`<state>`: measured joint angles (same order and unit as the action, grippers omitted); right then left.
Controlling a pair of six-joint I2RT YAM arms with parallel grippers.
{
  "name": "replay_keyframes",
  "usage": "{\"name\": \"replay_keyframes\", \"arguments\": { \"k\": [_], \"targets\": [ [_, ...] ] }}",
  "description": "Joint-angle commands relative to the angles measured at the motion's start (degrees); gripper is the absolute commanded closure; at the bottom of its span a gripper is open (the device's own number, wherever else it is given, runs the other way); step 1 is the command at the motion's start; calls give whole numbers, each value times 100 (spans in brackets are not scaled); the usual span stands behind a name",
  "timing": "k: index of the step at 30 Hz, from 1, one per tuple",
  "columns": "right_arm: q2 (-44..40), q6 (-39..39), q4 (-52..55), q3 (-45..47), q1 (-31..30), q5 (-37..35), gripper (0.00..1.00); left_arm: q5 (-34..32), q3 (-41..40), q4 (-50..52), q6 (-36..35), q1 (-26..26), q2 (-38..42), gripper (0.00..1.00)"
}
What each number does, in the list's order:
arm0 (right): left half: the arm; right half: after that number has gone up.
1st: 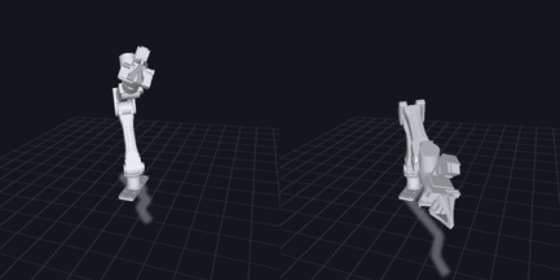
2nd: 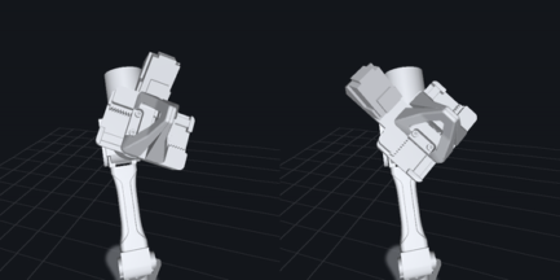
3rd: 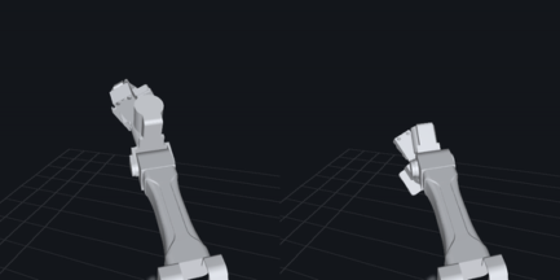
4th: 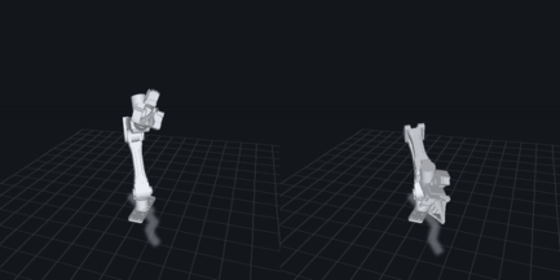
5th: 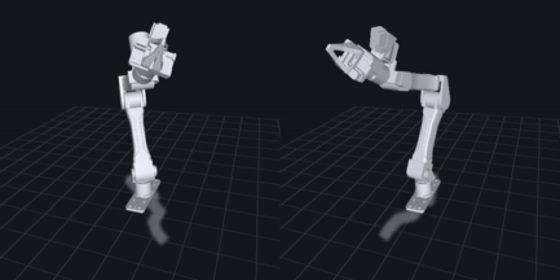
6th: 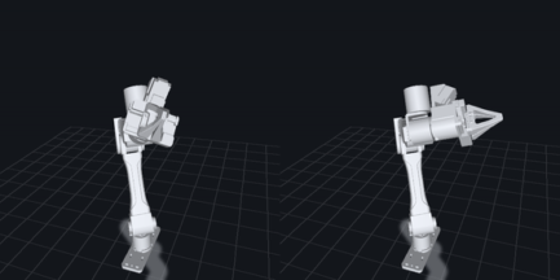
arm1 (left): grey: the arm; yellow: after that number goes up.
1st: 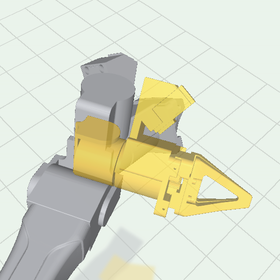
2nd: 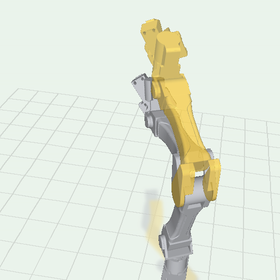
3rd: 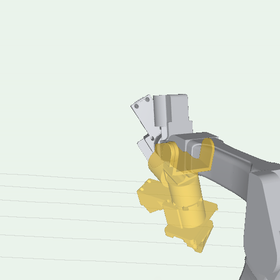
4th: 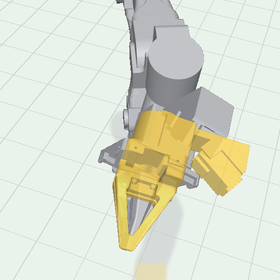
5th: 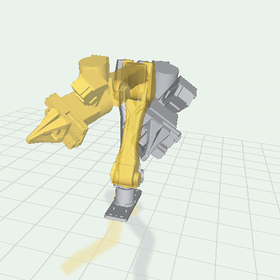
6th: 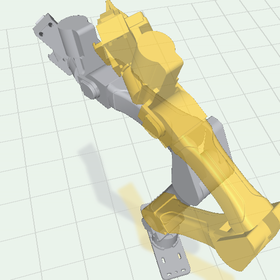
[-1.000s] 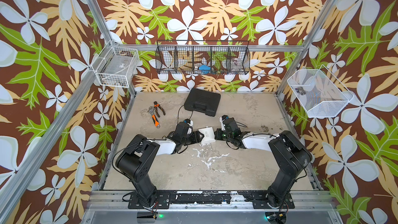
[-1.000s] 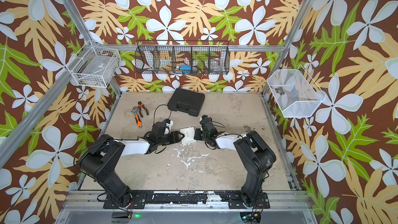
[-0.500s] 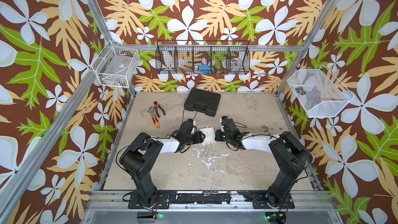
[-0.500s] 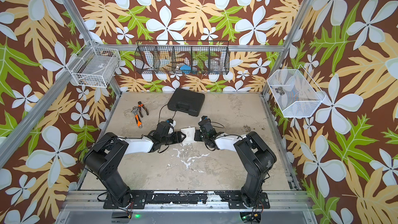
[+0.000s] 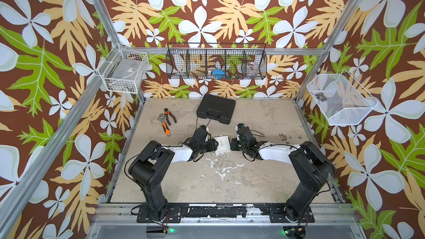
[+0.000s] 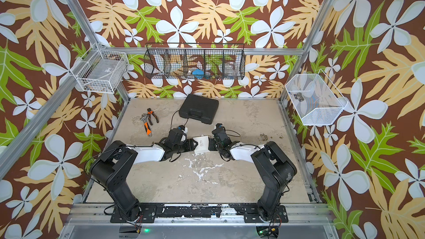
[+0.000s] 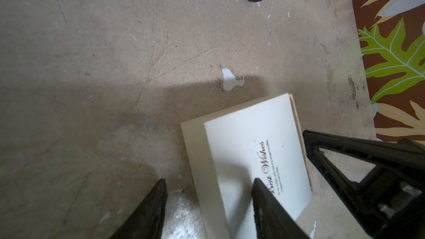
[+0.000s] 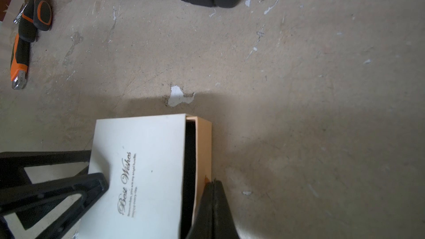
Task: Place the earrings into the drawer-style jewelry box
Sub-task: Open the drawer in the jewelry box.
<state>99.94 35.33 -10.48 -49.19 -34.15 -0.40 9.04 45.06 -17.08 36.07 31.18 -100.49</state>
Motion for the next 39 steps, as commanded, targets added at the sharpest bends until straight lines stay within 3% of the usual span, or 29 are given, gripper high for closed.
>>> {"name": "replay_keyframes", "arguments": {
  "k": [1, 20, 29, 39],
  "targets": [
    [-45, -84, 92, 12, 14, -244, 100, -182, 3, 414, -139, -9, 1, 40],
    [-247, -132, 15, 287, 318, -189, 100, -148, 21, 416, -192, -13, 3, 34],
    [-525, -52, -223, 338, 365, 662, 100, -113, 43, 416, -215, -7, -24, 34],
    [-360, -180, -77, 245, 260, 669, 84, -78, 91, 414, -229, -7, -84, 34]
  ]
}}
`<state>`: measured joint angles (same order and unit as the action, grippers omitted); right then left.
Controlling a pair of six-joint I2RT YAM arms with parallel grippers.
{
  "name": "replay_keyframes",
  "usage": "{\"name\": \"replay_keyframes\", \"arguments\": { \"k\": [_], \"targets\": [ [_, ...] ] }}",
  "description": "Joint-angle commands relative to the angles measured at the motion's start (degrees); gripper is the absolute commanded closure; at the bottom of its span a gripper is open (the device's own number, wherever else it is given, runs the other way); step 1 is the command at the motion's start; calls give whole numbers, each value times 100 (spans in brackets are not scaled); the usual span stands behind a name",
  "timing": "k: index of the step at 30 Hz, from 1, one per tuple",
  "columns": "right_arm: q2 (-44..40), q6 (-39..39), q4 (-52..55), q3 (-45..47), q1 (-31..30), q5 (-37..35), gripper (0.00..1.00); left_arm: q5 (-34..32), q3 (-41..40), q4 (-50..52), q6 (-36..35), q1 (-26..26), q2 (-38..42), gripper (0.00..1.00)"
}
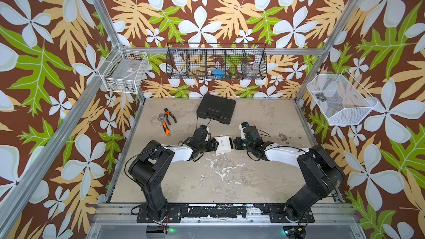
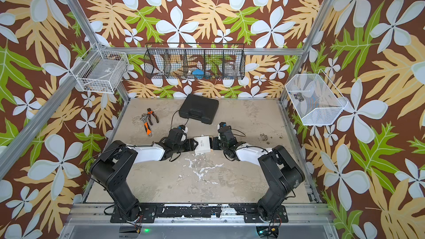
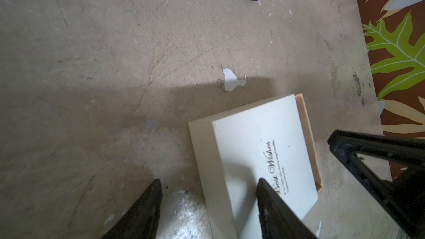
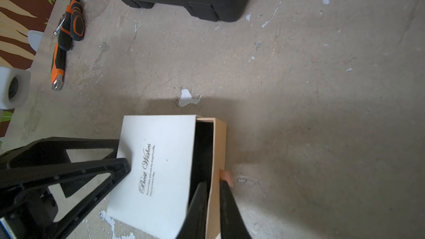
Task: Place the earrings into the drawer-style jewelry box
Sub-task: Open the drawer in the jewelry box.
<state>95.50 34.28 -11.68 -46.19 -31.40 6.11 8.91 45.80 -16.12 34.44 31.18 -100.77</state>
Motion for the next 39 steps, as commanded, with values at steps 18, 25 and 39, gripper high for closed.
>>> {"name": "replay_keyframes", "arguments": {
  "k": [18, 25, 39],
  "targets": [
    [276, -220, 553, -232, -59, -672, 90, -328, 34, 476, -155, -24, -254, 39],
    [226, -164, 584, -167, 81, -646, 92, -247, -36, 496, -221, -130, -237, 46],
    [123, -203, 658, -24, 331, -658, 94, 14, -109, 368, -392, -260, -323, 46]
  ]
}}
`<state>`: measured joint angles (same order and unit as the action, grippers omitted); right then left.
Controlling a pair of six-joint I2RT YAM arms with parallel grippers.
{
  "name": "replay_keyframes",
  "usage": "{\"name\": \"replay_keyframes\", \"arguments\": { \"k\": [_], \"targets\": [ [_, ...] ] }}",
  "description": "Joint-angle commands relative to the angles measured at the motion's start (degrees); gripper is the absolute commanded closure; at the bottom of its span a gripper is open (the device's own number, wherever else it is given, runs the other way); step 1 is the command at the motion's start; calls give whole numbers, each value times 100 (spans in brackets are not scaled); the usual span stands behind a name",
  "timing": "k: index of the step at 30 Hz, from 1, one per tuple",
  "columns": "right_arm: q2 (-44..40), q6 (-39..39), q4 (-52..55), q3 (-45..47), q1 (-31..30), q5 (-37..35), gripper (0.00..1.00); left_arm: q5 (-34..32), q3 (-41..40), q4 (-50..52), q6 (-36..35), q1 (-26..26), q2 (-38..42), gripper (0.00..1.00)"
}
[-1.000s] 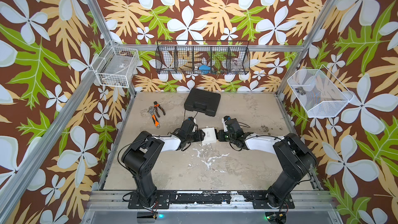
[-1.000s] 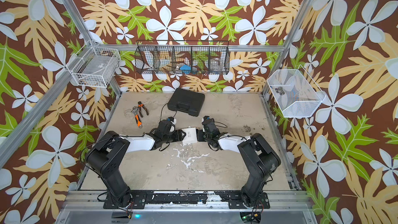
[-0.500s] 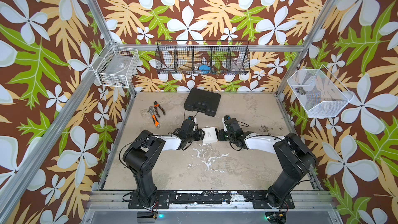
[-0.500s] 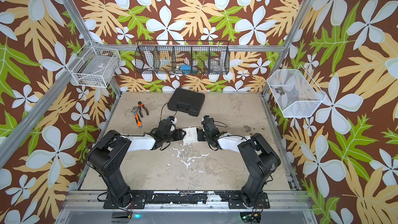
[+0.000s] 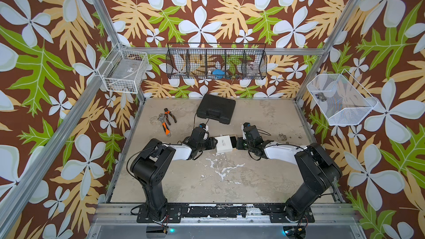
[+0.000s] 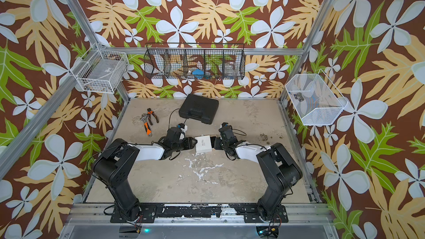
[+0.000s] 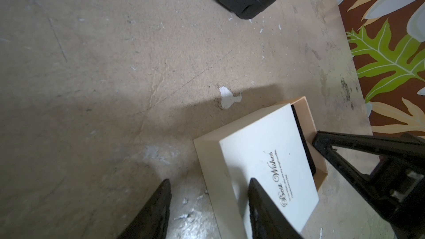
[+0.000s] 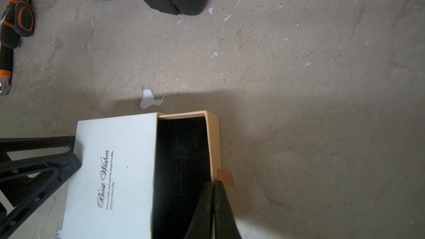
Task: Place the earrings into the drawer-style jewelry box
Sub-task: Open the drawer in the jewelry box.
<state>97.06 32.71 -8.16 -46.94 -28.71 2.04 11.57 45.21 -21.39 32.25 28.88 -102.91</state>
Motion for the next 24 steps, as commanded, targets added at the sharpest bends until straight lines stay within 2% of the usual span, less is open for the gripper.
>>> {"name": "replay_keyframes", "arguments": {
  "k": [1, 24],
  "targets": [
    [-45, -57, 304, 60, 73, -256, 94, -236, -41, 899, -182, -31, -119, 46],
    [-232, -256, 342, 176, 387, -257, 97, -274, 14, 934, -278, -29, -124, 47]
  ]
}}
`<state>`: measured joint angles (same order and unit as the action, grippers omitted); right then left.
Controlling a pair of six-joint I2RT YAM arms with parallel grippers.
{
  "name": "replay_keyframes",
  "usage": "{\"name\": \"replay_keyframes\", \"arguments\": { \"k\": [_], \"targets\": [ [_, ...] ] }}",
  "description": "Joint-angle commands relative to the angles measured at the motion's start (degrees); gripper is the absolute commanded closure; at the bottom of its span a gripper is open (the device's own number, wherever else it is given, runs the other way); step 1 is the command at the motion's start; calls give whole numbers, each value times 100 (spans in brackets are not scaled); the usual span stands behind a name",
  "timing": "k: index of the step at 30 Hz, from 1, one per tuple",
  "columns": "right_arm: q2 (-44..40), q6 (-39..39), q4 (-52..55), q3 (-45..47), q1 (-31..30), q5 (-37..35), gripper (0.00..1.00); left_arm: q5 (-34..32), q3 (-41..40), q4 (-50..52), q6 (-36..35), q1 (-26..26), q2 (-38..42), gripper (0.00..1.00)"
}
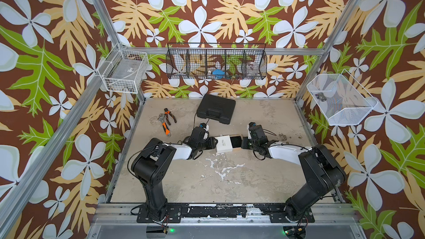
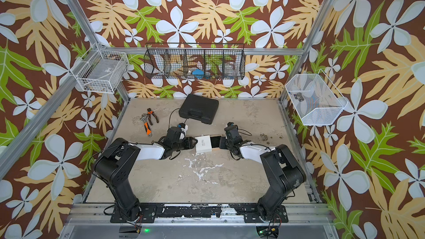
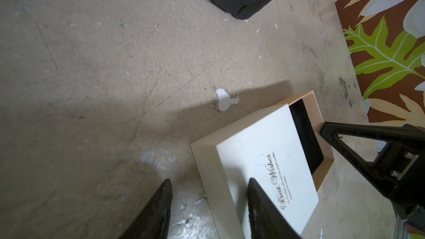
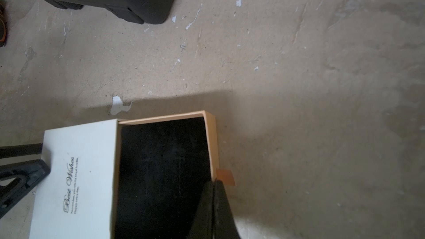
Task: Place the earrings into the drawer-style jewelry box
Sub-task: Open the drawer in the jewelry box, then pick up the earring from the center of the board.
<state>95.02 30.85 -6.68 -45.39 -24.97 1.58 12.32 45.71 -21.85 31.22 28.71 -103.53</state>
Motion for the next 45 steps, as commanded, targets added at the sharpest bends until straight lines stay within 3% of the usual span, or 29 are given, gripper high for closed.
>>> {"name": "replay_keyframes", "arguments": {
  "k": [1, 14, 24, 32, 38, 45],
  "targets": [
    [-20, -70, 185, 21, 16, -210, 97, -347, -36, 980, -178, -6, -61, 47],
    [14, -99, 193, -136, 23, -34, 96, -337, -10, 990, -187, -6, -62, 46],
    [-563, -161, 612, -206, 19, 261, 70, -259, 208, 1051, -64, -9, 136, 31],
    [-1423, -97, 824, 213, -56, 725, 68, -347, 263, 1383, -3, -6, 702, 23],
    [-2227, -48, 1244, 550, -1028, 516, 71, -497, -133, 1557, 260, 170, 1676, 21],
    [-2888, 357, 1202, 1318, -2498, -114, 75, -662, -1272, 1675, 482, 383, 3104, 27]
  ]
}}
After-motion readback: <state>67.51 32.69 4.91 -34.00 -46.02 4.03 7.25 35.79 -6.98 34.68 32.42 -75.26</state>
